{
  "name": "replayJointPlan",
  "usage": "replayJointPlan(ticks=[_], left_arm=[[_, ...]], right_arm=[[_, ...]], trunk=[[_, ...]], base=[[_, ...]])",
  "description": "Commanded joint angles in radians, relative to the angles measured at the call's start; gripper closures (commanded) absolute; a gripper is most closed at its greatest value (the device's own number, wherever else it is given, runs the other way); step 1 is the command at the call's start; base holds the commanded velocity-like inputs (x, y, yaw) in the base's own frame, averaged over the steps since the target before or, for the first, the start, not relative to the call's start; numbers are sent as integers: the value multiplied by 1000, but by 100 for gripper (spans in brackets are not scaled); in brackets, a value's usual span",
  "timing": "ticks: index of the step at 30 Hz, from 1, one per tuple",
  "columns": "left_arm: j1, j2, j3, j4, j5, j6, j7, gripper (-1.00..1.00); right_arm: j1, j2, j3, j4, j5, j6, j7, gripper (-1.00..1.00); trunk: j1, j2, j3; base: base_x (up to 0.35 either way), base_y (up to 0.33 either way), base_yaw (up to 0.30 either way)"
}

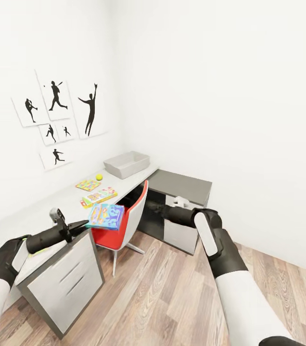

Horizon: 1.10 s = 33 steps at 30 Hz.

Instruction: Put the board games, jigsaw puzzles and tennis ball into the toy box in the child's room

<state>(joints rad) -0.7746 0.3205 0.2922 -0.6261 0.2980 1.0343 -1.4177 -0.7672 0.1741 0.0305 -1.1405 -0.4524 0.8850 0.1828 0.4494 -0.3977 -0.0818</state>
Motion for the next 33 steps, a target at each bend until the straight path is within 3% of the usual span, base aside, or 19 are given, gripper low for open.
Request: replayJointPlan(ticks=[1,5,11,14,18,21,23,33], left_arm=[[-15,0,-1,2,-2,10,-2,100],[-110,0,-2,47,-8,11,23,100],[-263,1,-1,213,-7,11,183,100],[-309,-1,2,255,-5,9,241,100],[-338,-2,3,272,-2,10,270,100],[-361,0,5,275,-2,8,276,100],[-369,1,8,276,-1,8,278,100],[-370,4,8,276,-2,9,277,100]], right_arm=[[-13,0,-1,0,8,8,-6,-100],[-90,0,-1,17,6,42,-55,-100],[-222,0,-1,92,7,63,-84,-100],[-292,0,0,155,7,64,-103,-100],[-379,0,0,253,7,62,-153,-100],[-407,0,-2,287,3,61,-209,-100],[-415,0,-3,290,-11,55,-236,-100],[-412,0,-3,288,-13,50,-239,-100]], trunk=[[1,-2,-3],[1,-2,-3],[1,-2,-3],[1,-2,-3],[1,-2,-3],[1,-2,-3],[1,-2,-3],[1,-2,-1]], base=[[0,0,0],[0,0,0],[0,0,0],[0,0,0],[0,0,0],[0,0,0],[0,0,0],[92,-54,48]])
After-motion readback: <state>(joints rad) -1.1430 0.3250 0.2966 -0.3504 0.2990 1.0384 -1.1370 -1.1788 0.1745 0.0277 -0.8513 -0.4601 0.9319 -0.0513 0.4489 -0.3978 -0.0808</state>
